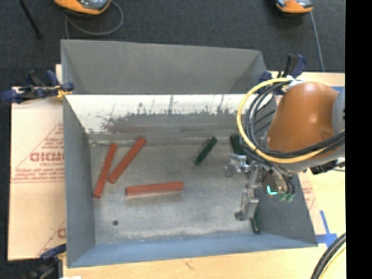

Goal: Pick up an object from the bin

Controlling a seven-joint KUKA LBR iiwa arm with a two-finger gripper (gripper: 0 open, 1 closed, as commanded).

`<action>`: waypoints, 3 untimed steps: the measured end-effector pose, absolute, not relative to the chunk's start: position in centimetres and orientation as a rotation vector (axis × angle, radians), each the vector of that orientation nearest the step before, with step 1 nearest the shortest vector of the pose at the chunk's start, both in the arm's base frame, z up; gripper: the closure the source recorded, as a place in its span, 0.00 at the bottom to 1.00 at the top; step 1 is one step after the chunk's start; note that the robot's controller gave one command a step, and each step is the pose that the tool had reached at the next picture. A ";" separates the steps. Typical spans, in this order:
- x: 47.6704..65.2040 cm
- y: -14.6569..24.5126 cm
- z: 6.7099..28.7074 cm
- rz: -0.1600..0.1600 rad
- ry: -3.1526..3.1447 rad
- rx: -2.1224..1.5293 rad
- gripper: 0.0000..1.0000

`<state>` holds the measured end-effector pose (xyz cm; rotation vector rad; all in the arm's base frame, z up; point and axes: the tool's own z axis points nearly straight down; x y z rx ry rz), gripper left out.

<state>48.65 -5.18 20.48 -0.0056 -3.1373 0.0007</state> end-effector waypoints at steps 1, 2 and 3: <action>49.2 2.1 11.7 -0.005 -3.137 0.042 0.00; 55.2 5.7 6.8 -0.004 -3.142 -0.147 0.00; 55.1 5.5 7.1 0.000 -3.141 -0.145 1.00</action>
Offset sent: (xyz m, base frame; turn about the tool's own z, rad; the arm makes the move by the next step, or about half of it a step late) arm 0.0065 0.0687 -0.0841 -0.0233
